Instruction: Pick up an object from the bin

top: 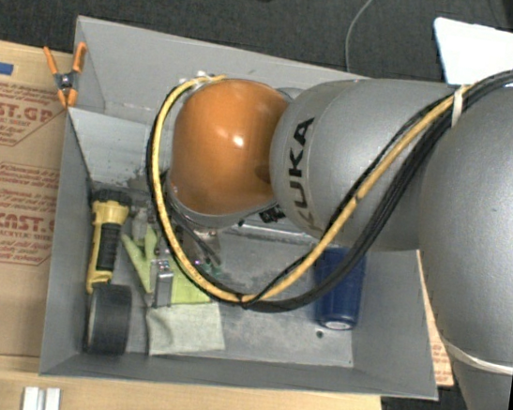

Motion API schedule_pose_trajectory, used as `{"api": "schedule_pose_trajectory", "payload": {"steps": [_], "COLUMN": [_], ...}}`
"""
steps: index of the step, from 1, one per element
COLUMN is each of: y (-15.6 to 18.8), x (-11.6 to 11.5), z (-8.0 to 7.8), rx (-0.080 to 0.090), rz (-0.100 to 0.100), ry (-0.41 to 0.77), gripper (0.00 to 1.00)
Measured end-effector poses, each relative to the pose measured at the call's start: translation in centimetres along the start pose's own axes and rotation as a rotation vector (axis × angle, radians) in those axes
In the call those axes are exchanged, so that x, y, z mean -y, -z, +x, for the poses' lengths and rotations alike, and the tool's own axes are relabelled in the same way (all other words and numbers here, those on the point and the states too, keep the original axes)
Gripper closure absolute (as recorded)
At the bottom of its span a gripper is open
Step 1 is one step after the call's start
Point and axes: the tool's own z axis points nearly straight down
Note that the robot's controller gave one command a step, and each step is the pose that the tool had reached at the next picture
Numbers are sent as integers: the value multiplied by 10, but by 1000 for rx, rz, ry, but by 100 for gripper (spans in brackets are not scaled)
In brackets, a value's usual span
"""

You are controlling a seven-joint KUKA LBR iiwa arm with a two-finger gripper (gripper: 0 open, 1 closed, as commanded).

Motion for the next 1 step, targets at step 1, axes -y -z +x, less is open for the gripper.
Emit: {"api": "schedule_pose_trajectory", "payload": {"steps": [1], "y": [-11], "x": [2], "z": [-8], "rx": [1], "rz": [-2], "ry": [-107], "gripper": [0]}}
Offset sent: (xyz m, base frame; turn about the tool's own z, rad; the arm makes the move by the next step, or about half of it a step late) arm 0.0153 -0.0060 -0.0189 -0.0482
